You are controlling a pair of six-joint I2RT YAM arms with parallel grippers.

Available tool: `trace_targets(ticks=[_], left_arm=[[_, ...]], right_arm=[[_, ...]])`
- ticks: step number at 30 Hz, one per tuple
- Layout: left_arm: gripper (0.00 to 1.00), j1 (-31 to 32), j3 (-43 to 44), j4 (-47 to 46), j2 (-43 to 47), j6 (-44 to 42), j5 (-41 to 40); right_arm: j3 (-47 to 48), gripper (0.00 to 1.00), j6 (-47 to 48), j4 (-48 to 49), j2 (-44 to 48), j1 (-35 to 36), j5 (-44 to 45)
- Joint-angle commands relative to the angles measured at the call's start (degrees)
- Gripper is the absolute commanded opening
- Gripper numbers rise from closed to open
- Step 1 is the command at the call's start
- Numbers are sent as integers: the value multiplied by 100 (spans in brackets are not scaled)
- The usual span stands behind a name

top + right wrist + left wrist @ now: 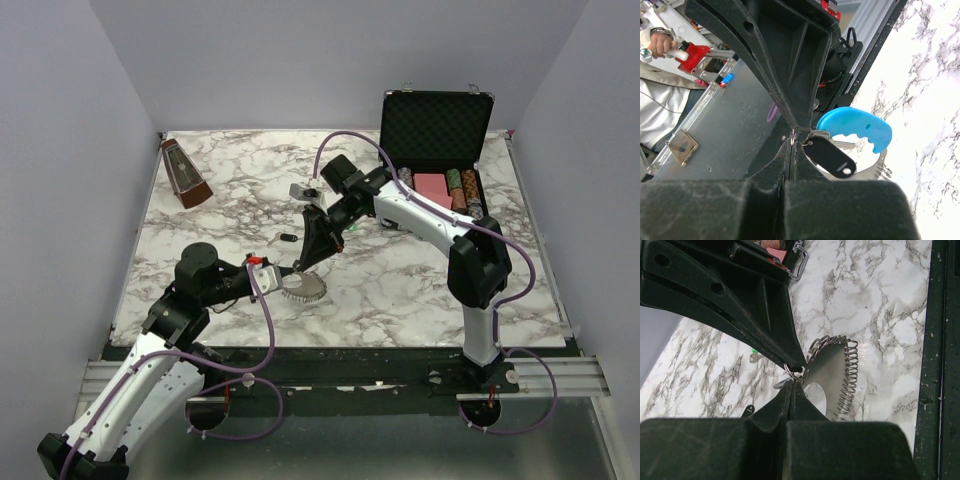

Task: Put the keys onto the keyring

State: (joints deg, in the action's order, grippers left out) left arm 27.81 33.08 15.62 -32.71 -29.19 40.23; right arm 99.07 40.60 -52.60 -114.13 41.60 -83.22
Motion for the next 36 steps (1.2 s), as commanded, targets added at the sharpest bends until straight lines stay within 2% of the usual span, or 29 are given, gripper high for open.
trace_targets(ticks=[1,4,8,14,28,36], left_arm=[[0,-22,216,108,-25,-174,336],[0,-30,278,301,-25,-306,363],[0,40,401,539,19,-648,258],[0,470,541,889,-42,-1255,-251],[0,1402,708,1365,-473,-1757,-1376],[0,1464,525,1102,-246,-1546,-1606]], right_arm=[[192,1,-34,-66,-119,-3,-239],[166,1,-297,100,-127,-38,-282],[-89,1,-1105,837,-84,-117,-458],[-388,1,-2178,1770,-66,-135,-546],[-572,1,-2846,2280,-40,-337,-467],[-643,1,-2970,2465,13,-337,-441]])
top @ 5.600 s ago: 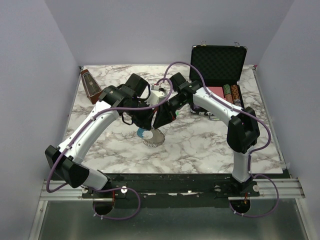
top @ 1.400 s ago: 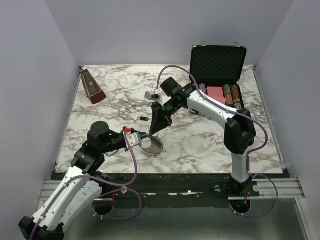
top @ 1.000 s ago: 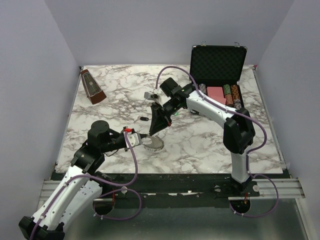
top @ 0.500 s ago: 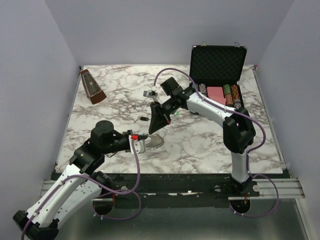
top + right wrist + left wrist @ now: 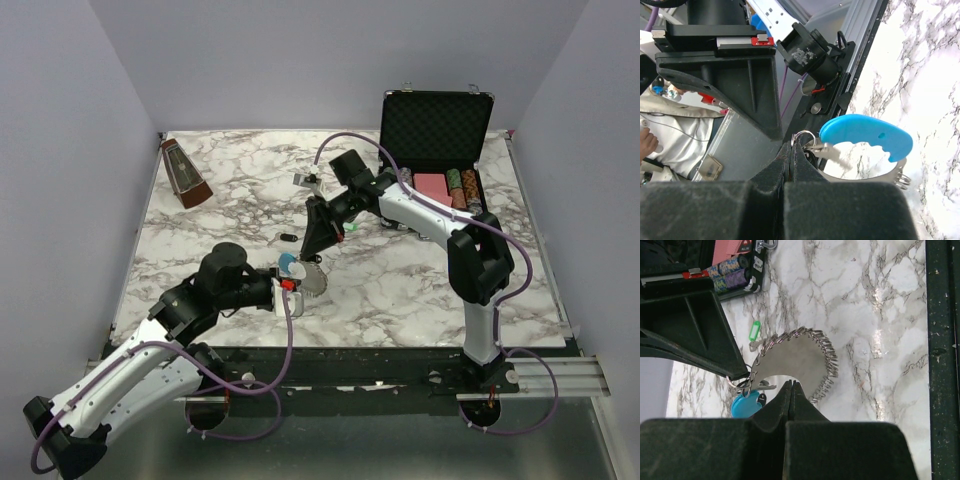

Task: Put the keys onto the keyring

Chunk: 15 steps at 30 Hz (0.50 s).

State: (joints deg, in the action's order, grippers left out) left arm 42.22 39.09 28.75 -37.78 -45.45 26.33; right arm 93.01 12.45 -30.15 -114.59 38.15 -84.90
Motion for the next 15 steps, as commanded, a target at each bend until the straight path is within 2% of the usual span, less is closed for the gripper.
trace_targets(ticks=[1,4,5,6,8,11,12,13,15], left_arm=[[0,23,-147,-308,367,202,-259],[3,15,-419,-790,674,702,-653],[11,15,-576,-1079,815,887,-829],[25,6,-682,-1300,920,1115,-1048],[39,-38,-937,-1792,1114,1686,-1436],[53,-283,-965,-2198,1089,2802,-2059],[61,-389,-895,-2233,1036,3336,-2244],[67,-546,-834,-2199,975,3715,-2229],[69,-889,-710,-2128,878,4034,-1625]], right_arm=[[-46,1,-146,220,76,17,-272],[-73,1,-41,203,103,0,-202],[-73,1,-23,203,120,-1,-193],[-73,1,-6,203,138,-9,-176],[-73,1,73,176,191,-27,-71],[-64,1,353,-33,287,-27,70],[-47,1,459,-139,305,-36,97],[-12,1,565,-227,323,-36,53],[85,1,898,-551,340,-36,-26]])
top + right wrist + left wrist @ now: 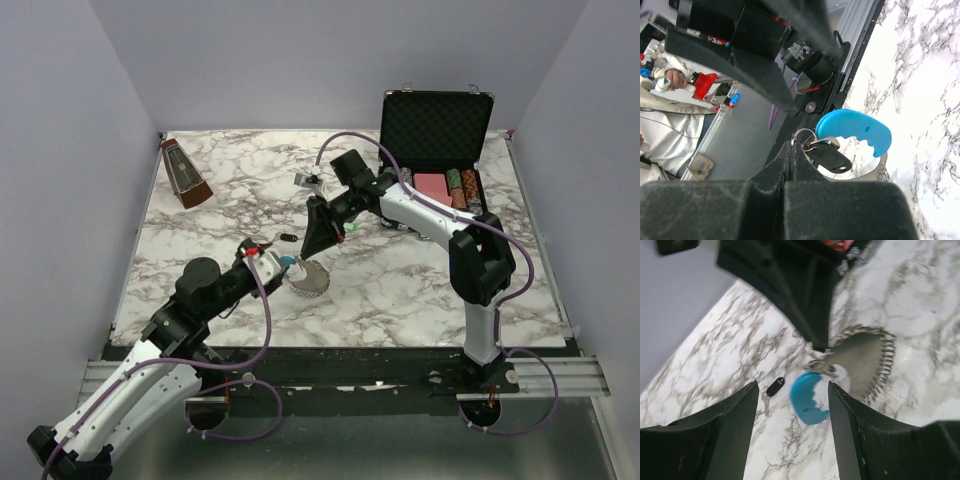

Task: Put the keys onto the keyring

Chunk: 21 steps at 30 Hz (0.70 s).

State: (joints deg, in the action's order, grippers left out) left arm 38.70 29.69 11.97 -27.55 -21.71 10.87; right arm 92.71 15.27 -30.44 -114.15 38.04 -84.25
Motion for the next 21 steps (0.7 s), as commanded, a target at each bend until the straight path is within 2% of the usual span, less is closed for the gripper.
trace_targets(ticks=[1,3,8,10,13,16,21], left_arm=[[69,-652,273,-441,-180,1688,219],[69,-671,230,-519,-111,1531,607],[66,-670,-296,-827,486,433,1549],[65,-671,-403,-950,575,387,1392],[52,-679,-307,-916,339,580,1041],[45,-679,-96,-836,-144,765,1083],[43,-679,19,-1117,-575,915,1277]], right_arm=[[160,1,783,-690,314,-25,-153],[221,1,1039,-945,314,-25,-355],[186,1,1040,-938,279,-25,-461],[186,1,1022,-938,262,-42,-470],[178,1,961,-894,226,-25,-470],[186,1,891,-850,174,-25,-496],[169,1,838,-815,130,-25,-505]])
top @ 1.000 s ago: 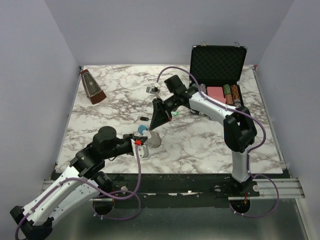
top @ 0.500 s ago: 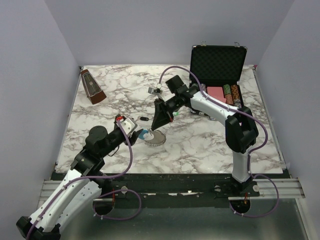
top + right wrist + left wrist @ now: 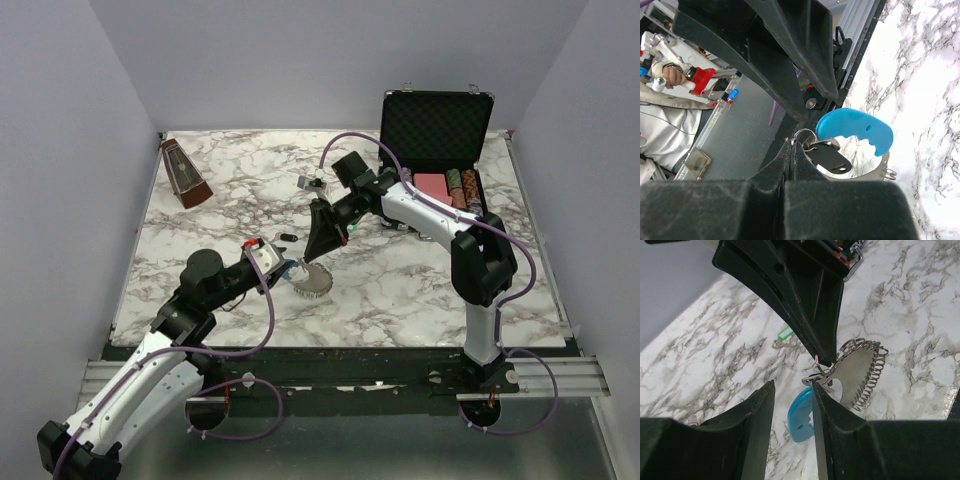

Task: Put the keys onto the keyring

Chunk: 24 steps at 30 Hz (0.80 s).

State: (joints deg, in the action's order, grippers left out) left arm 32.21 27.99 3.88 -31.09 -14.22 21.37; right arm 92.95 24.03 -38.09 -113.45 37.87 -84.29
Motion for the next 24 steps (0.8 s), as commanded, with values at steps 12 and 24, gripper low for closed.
trace_targets(ticks=[12,24], left_arm=[[41,-30,216,-344,-564,165,588],[41,-13,225,-54,-600,33,799]], right_arm=[[162,1,-109,-32,-19,-8,-562],[171,1,-153,-6,-63,-7,-536]])
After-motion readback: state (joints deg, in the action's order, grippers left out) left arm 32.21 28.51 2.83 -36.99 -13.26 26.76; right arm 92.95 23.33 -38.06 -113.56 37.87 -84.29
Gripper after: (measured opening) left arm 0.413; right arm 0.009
